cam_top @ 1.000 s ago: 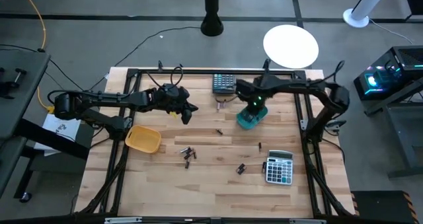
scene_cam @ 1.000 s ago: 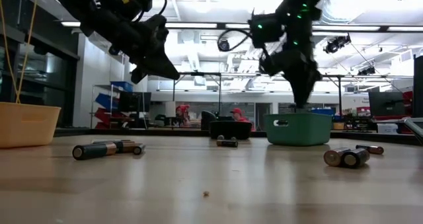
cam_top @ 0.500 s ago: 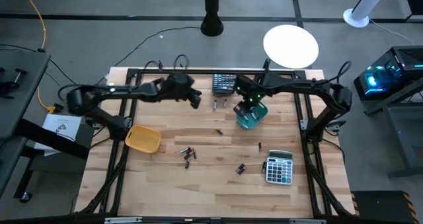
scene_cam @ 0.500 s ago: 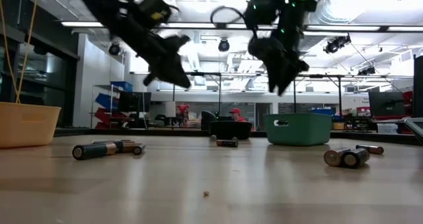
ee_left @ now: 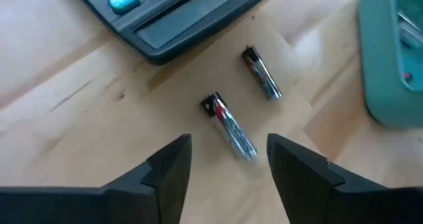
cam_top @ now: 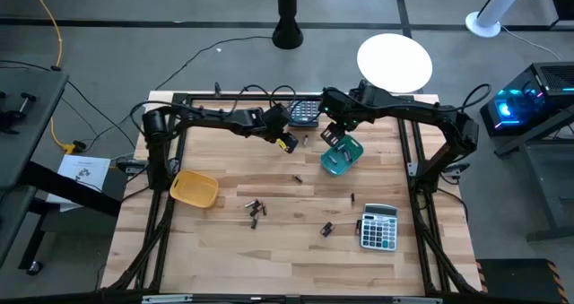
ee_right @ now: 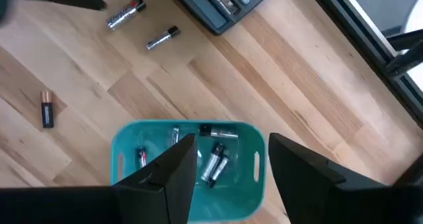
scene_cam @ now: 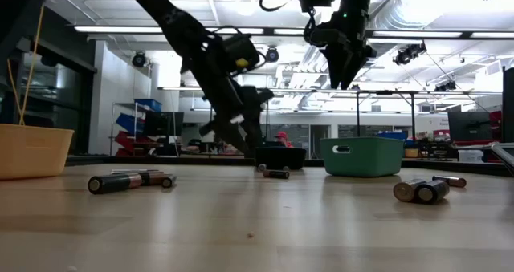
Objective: Sort batteries
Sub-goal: Put the silver battery into the green bin
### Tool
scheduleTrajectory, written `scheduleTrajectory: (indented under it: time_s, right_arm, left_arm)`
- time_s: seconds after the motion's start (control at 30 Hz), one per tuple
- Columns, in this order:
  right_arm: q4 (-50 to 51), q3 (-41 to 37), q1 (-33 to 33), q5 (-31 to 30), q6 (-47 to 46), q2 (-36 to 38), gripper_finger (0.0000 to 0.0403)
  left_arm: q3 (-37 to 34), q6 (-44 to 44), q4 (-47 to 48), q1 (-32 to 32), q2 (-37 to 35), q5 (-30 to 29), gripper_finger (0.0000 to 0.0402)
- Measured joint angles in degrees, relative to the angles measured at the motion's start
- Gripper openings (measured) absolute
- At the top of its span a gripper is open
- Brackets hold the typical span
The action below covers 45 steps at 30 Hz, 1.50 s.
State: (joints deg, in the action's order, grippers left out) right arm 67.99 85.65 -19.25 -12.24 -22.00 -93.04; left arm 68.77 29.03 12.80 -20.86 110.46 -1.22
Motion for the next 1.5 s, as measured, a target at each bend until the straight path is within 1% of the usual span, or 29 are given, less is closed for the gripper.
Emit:
scheduleTrajectory:
  time_s: [0.1,0.3,0.47,0.53,0.57,0.6,0.67,0.7,0.73,0.9,0.97,1.07,1.13,1.2,1.3,1.4,1.43,1.5]
  right_arm:
    - [1.0,0.0,0.0,-0.8,-0.2,1.5,0.0181]
    - [3.9,0.0,0.0,-4.3,-3.2,6.0,0.0181]
    - [5.8,0.0,0.0,-6.0,-5.8,9.5,0.0181]
    - [6.6,0.0,0.0,-7.0,-6.7,10.8,0.0181]
    - [6.9,0.0,0.1,-7.5,-7.3,11.4,0.0181]
    - [7.2,0.0,0.2,-8.1,-7.8,12.0,0.0181]
    - [7.9,0.0,0.2,-9.7,-8.5,13.3,0.0181]
    - [8.0,0.0,0.2,-10.4,-9.1,13.9,0.0181]
    - [8.2,0.0,0.2,-10.9,-9.6,14.6,0.0181]
    - [9.9,0.0,0.2,-11.7,-12.3,17.8,0.0181]
    - [10.3,0.0,0.2,-11.9,-13.4,18.9,0.0181]
    - [10.4,0.0,0.2,-13.1,-14.2,20.2,0.0181]
    - [10.4,0.0,0.2,-14.1,-14.7,20.6,0.0181]
    - [10.4,0.0,0.2,-14.3,-15.1,20.7,0.0181]
    - [10.1,0.0,0.2,-14.3,-15.2,20.7,0.0181]
    - [9.2,0.0,0.2,-14.3,-15.5,20.7,0.0181]
    - [8.9,0.0,0.2,-14.3,-15.5,20.7,0.0181]
    - [8.5,0.0,0.2,-14.3,-15.5,20.7,0.0181]
  left_arm:
    - [0.7,2.6,-1.1,0.0,2.6,-0.1,0.0204]
    - [3.5,5.1,-1.7,0.0,7.4,-0.8,0.0203]
    - [4.5,2.1,-1.0,0.1,9.6,-1.3,0.0196]
    - [4.5,1.0,1.4,0.3,9.8,-1.4,0.0174]
    - [4.6,0.2,2.3,0.4,9.9,-1.4,0.0155]
    - [4.6,-0.8,3.0,0.5,9.9,-1.4,0.0131]
    - [4.5,-2.4,3.7,0.9,9.8,-2.2,0.007]
    - [4.5,-2.9,4.0,0.9,9.3,-1.6,0.004]
    - [4.4,-3.2,4.1,1.1,9.1,-0.6,0.0028]
    - [3.9,-4.7,5.1,2.2,5.4,3.1,0.003]
    - [3.7,-7.0,4.1,2.7,2.8,3.9,0.003]
    - [4.1,-11.9,-3.4,3.8,-1.2,7.4,0.0029]
    - [4.1,-13.9,-9.3,4.8,-2.2,9.0,0.0029]
    - [5.1,-14.8,-12.8,6.0,-1.9,9.8,0.0029]
    - [9.4,-16.7,-15.2,8.0,0.7,9.8,0.0029]
    - [13.7,-17.6,-15.1,9.6,4.9,9.1,0.0033]
    - [14.8,-17.6,-14.5,10.1,6.2,7.8,0.0044]
    - [17.2,-17.4,-13.1,10.7,8.4,5.7,0.0081]
